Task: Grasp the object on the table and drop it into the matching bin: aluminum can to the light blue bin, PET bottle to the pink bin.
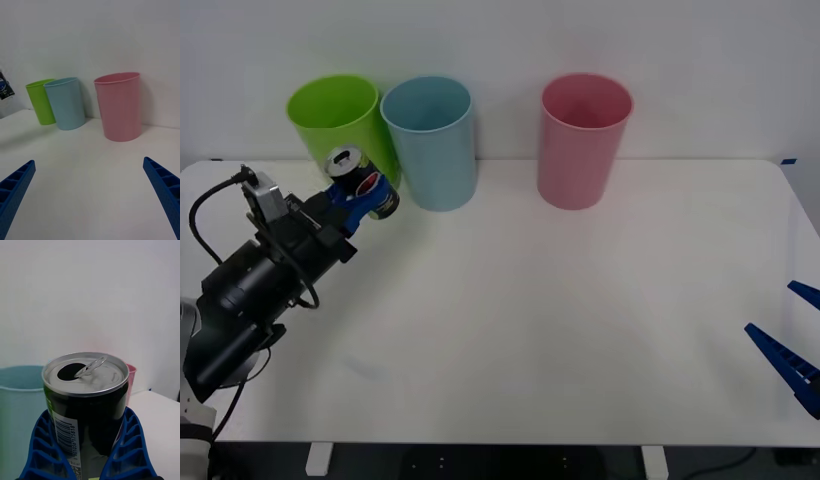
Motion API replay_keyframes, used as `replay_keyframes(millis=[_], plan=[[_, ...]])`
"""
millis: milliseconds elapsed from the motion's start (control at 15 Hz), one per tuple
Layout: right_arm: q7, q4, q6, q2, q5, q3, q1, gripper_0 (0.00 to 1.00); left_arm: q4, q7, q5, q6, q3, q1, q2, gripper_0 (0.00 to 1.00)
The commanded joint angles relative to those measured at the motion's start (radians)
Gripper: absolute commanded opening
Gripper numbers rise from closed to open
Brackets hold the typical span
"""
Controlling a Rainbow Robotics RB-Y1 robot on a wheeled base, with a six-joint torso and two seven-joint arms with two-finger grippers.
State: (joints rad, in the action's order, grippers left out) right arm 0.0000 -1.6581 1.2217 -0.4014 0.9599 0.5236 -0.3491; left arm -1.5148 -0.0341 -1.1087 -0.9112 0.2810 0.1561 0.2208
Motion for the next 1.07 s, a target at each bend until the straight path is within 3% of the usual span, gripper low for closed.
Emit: replay_keyframes(millis=[67,267,667,867,1067], plan=[[0.000,0.000,0.000,0.000,0.000,0.000,0.000,1.00,-0.050,0.030,0.009,0.087,0.000,0.000,0.000,0.00],[0.000,0.000,0.000,0.000,0.000,0.000,0.000,1.00,-0.123,0.131,-0.014,0.164,0.001,0.002,0.014,0.00],[0.000,0.000,0.000,0.000,0.000,0.000,0.000,1.00,-0.165,0.336,-0.194,0.267,-0.002,0.100,0.014,0.00],[0.000,0.000,0.000,0.000,0.000,0.000,0.000,1.00,-0.137,0.436,-0.301,0.302,-0.005,0.178,0.012,0.00],[0.000,0.000,0.000,0.000,0.000,0.000,0.000,1.00,-0.031,0.428,-0.349,0.337,-0.014,0.273,0.012,0.00]])
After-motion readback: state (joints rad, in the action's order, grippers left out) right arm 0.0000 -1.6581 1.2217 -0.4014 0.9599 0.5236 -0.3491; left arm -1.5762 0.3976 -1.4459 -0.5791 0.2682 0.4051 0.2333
